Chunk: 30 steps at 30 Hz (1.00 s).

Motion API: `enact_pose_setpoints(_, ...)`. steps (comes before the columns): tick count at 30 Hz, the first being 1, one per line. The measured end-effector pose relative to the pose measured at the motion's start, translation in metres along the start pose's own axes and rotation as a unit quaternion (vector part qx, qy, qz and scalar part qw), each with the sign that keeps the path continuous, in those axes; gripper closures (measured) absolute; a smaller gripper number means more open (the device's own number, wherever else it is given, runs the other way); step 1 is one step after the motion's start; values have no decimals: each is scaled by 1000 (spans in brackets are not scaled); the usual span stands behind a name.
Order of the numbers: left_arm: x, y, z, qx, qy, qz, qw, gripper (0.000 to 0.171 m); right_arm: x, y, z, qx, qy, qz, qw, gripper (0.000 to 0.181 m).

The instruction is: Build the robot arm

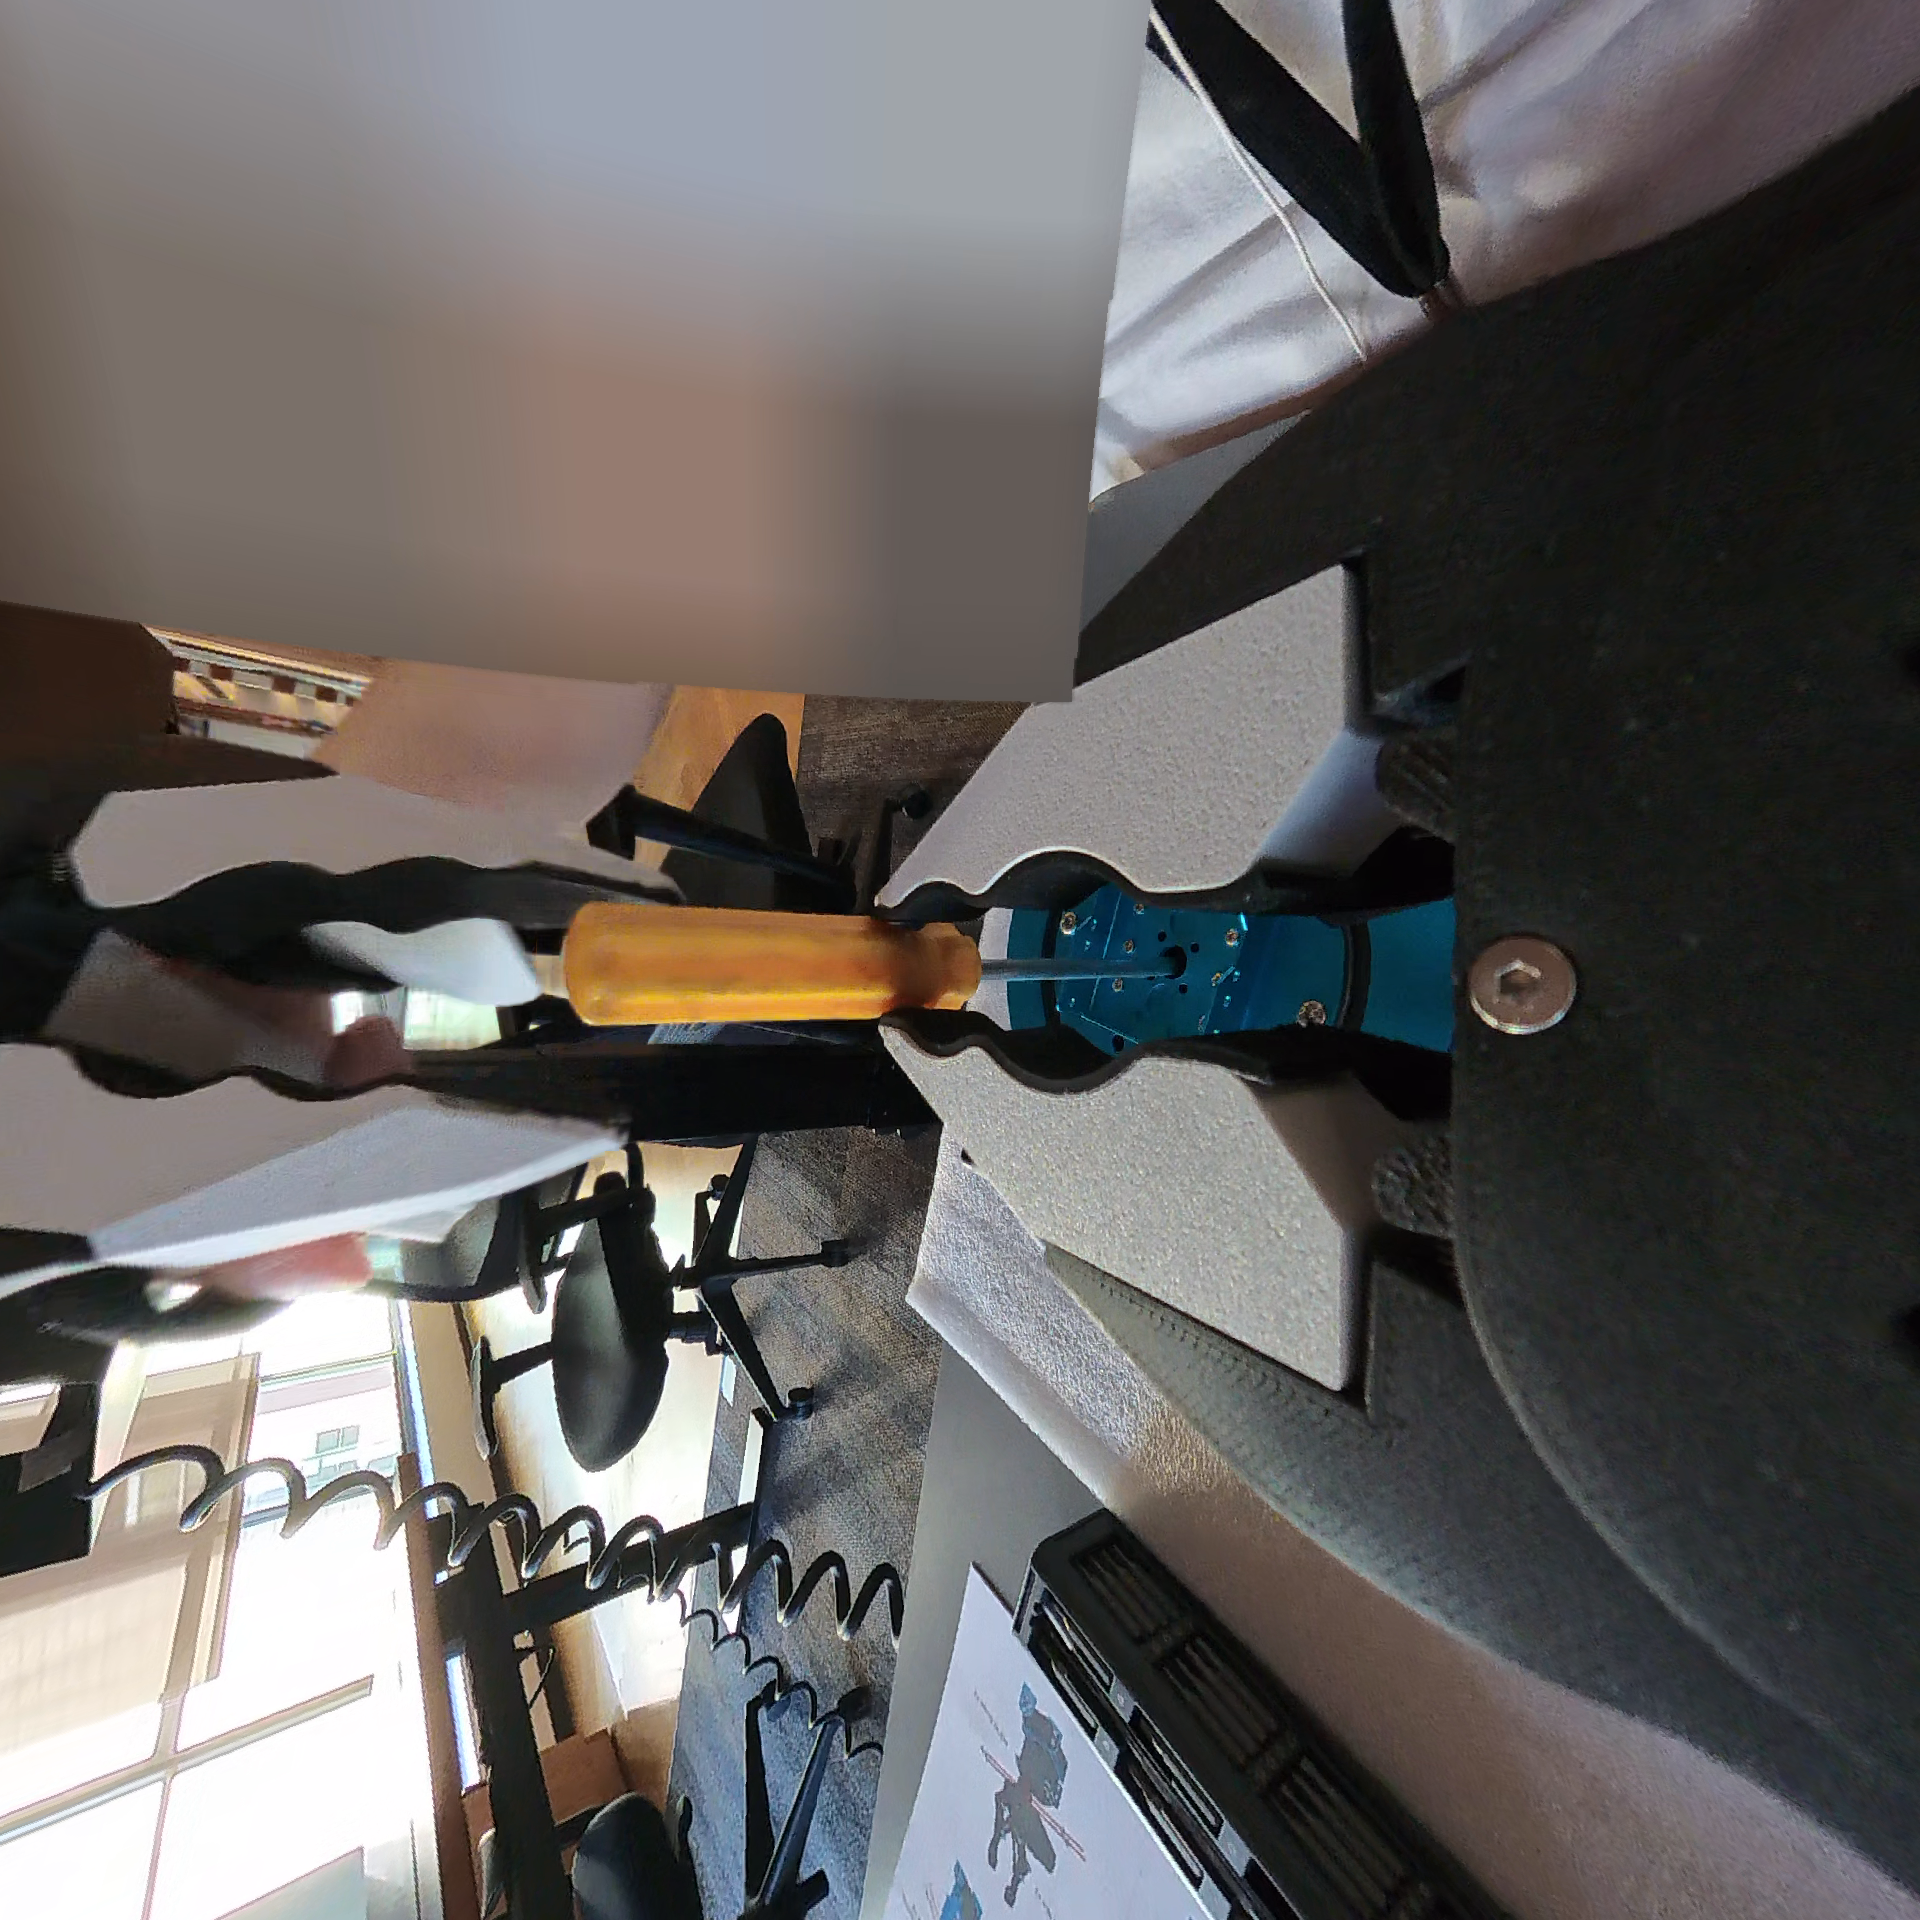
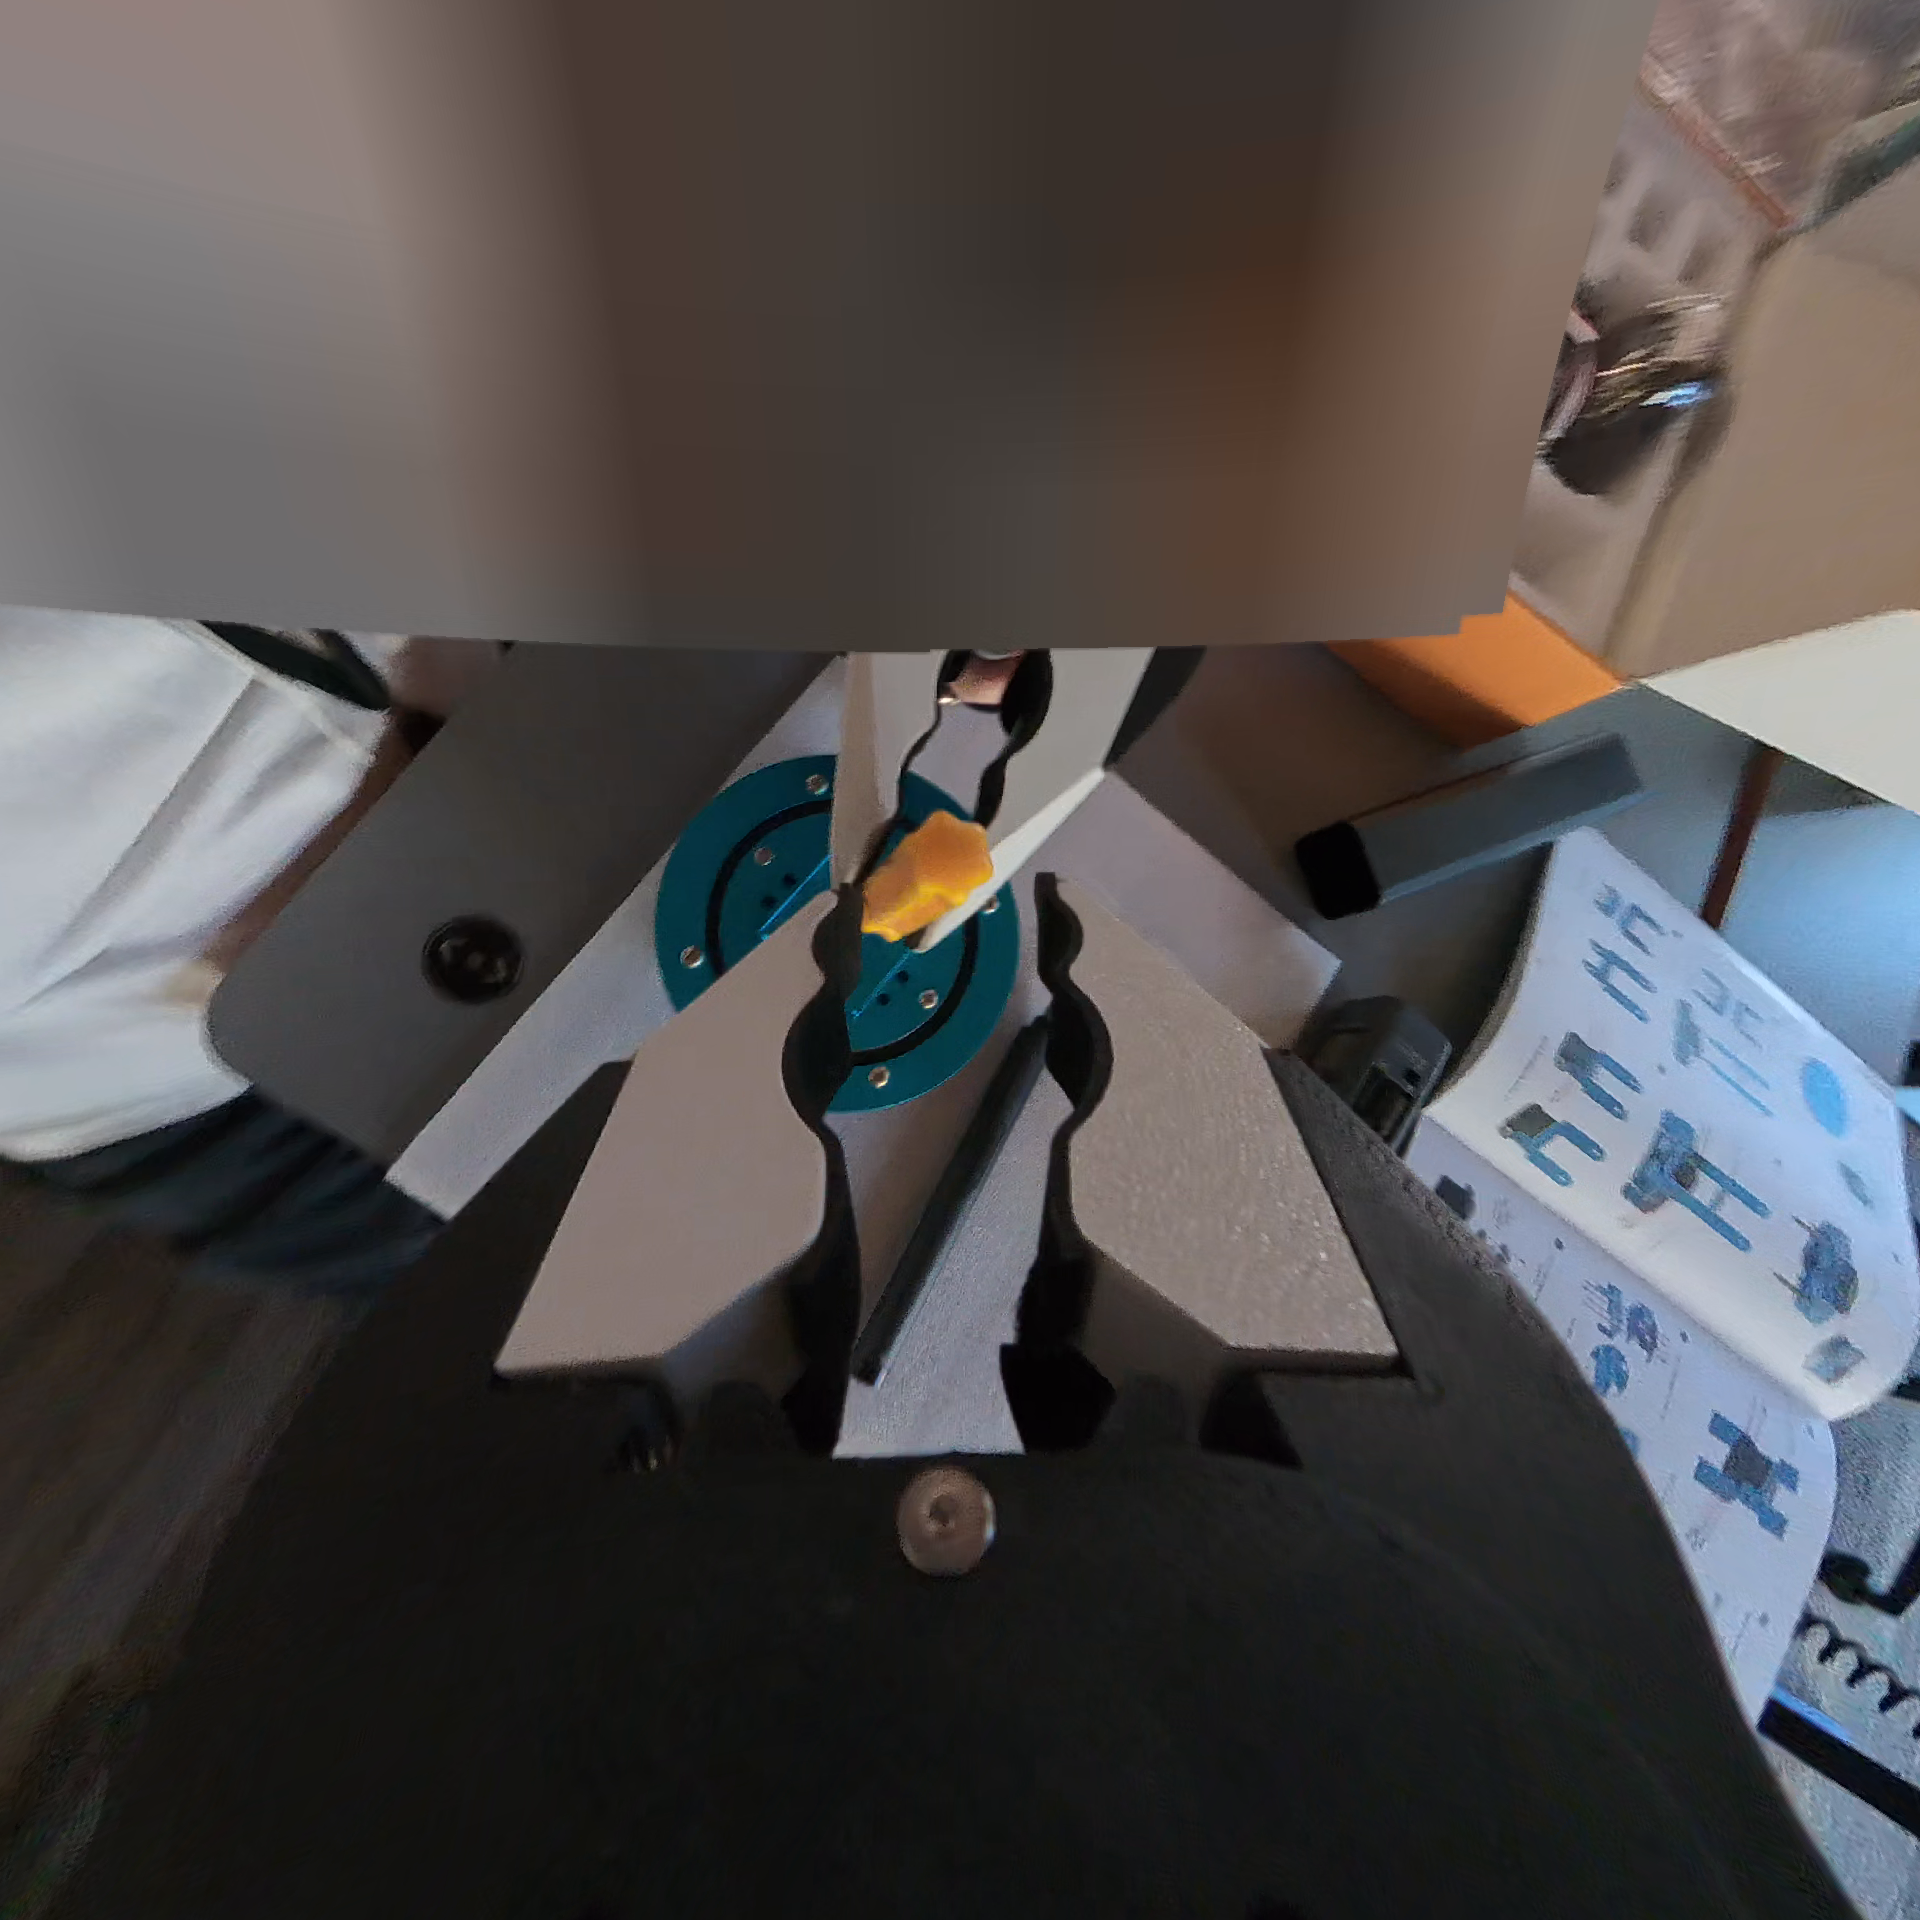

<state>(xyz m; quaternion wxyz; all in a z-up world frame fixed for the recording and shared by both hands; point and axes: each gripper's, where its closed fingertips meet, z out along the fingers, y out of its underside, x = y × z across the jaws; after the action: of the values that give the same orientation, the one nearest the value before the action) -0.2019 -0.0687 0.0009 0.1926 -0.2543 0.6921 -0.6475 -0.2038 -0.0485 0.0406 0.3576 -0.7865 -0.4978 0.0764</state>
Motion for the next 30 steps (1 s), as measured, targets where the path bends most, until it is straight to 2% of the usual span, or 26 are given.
enact_pose_setpoints(3, -1, 0, 2, -1, 0, -2, 1000, 157, -5, -4, 2, -46, -59, -16, 997, 154)
enact_pose_setpoints(7, -1, 0, 2, -1, 1, -2, 1000, 157, -4, 5, 7, -121, -79, -26, 989, 163)
enact_pose_setpoints(10, -1, 0, 2, 0, 4, -9, 1000, 157, -4, 6, 7, -140, -85, 24, 986, 165)
enact_pose_setpoints(12, 0, 0, 1, 2, 11, -19, 1000, 156, -3, 7, 7, -146, -78, 65, 984, 165)
enact_pose_setpoints(17, 1, 6, -3, -20, 9, -16, 1000, 149, -9, 6, 6, -166, -36, 104, 980, 165)
enact_pose_setpoints(21, 3, 10, -6, -31, 14, -21, 999, 145, -12, 6, 6, -181, -22, 65, 981, 164)
enact_pose_setpoints(30, 3, 10, 4, -25, 7, -11, 1000, 155, -10, 7, 5, -185, -45, 18, 981, 163)
